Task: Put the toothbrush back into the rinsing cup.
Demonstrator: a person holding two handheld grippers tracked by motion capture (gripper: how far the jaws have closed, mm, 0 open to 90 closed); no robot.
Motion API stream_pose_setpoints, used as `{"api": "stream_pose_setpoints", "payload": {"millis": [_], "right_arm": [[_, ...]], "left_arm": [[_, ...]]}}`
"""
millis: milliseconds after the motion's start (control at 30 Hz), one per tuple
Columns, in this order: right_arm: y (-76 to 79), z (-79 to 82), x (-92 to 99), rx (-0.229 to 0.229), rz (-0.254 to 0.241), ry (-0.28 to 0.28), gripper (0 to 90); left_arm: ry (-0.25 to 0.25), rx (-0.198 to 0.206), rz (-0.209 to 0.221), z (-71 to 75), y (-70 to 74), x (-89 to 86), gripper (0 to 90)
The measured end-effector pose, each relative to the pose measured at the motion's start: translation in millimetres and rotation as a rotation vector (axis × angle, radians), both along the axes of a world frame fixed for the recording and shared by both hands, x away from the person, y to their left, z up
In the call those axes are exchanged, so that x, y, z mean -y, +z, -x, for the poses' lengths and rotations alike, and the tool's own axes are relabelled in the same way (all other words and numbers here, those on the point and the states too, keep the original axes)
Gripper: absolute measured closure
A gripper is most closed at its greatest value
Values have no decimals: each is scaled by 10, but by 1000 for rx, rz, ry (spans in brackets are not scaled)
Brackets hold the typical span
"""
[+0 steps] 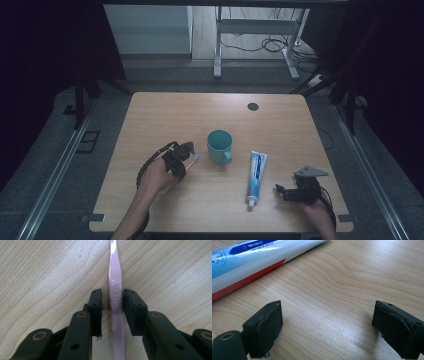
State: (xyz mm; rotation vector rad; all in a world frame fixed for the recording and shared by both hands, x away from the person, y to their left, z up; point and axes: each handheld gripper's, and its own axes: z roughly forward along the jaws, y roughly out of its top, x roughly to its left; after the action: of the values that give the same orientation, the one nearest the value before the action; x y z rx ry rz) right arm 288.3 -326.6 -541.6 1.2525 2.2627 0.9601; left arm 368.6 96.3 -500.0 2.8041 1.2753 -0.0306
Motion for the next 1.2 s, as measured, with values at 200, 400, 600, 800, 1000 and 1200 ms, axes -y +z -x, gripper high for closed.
{"api": "stream_pose_setpoints", "payload": {"millis": [200, 400, 600, 800, 1000, 1200], "right_arm": [[0, 0, 0, 0, 0, 0, 94], [0, 0, 0, 0, 0, 0, 94], [0, 0, -1, 0, 0, 0, 94], [0, 0, 0, 0, 0, 0, 94], [0, 0, -1, 0, 0, -1, 94], [1, 0, -1, -1, 0, -1, 94]], "left_arm": [[-5, -12, -9, -1, 3, 28, 777], [-9, -16, -10, -8, 4, 29, 789], [-12, -10, 16, -11, 21, 0, 790], [-15, 11, 46, -16, 107, -38, 790], [-6, 44, 110, -11, 192, -85, 790], [-7, 79, 151, -7, 262, -127, 790]]}}
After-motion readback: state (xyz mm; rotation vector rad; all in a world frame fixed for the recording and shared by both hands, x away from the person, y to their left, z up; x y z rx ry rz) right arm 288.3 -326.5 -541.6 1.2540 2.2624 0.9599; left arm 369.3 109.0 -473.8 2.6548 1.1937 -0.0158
